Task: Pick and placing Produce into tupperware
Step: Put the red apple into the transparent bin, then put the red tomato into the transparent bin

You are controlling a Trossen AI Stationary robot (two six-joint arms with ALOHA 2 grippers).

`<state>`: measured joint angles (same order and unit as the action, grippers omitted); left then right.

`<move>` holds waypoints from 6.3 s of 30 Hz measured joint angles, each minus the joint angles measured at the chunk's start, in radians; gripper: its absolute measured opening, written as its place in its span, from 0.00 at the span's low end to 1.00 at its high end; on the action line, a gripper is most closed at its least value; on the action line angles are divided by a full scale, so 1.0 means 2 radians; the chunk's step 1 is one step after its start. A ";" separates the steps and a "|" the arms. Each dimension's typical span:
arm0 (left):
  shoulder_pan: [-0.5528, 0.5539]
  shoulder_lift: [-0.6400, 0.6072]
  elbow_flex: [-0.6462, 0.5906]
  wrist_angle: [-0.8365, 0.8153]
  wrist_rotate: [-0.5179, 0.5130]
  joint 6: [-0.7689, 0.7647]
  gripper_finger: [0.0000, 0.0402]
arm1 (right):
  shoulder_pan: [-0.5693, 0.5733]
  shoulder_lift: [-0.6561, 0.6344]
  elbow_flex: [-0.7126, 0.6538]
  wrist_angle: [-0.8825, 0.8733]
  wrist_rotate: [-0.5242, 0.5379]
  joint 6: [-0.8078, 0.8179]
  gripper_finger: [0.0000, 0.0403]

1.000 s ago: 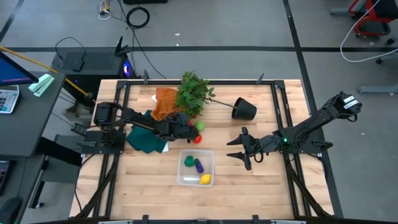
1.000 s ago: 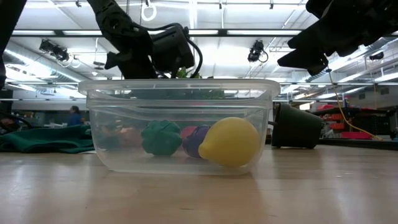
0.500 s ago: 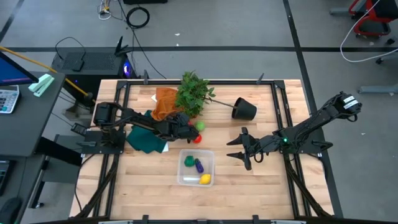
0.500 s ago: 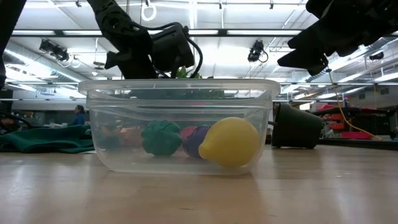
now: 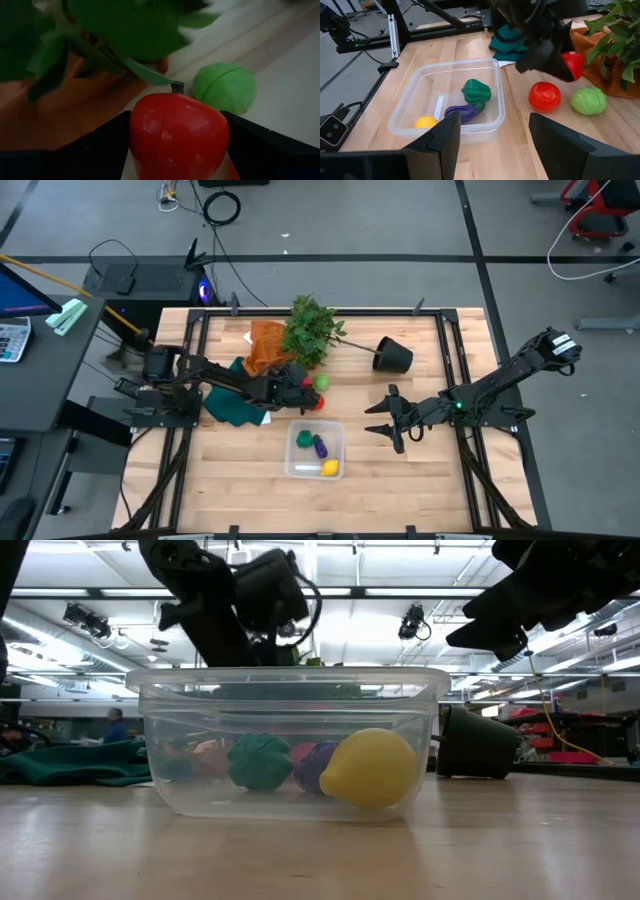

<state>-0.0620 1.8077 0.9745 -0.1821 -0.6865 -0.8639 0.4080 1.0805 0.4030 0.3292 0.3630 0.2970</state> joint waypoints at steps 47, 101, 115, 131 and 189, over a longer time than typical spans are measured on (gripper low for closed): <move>-0.176 -0.084 0.000 0.113 0.007 0.033 0.72 | 0.018 0.000 0.000 0.036 0.084 -0.005 0.48; -0.230 0.101 0.000 0.433 -0.193 0.089 0.82 | 0.018 0.000 0.000 0.034 0.050 -0.009 0.48; -0.185 0.046 0.000 0.302 -0.196 0.075 0.79 | 0.016 0.000 0.000 0.033 0.050 -0.016 0.48; -0.140 -0.083 0.000 -0.084 -0.152 -0.062 0.79 | -0.028 0.000 0.000 0.022 0.020 -0.027 0.48; 0.020 -0.022 0.000 0.014 0.221 -0.052 0.98 | -0.220 0.070 0.022 0.030 -0.134 -0.123 0.48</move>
<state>-0.0216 1.7633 0.9745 -0.1550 -0.2451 -0.9681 -0.0319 1.2205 0.4477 0.3901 0.0952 0.0505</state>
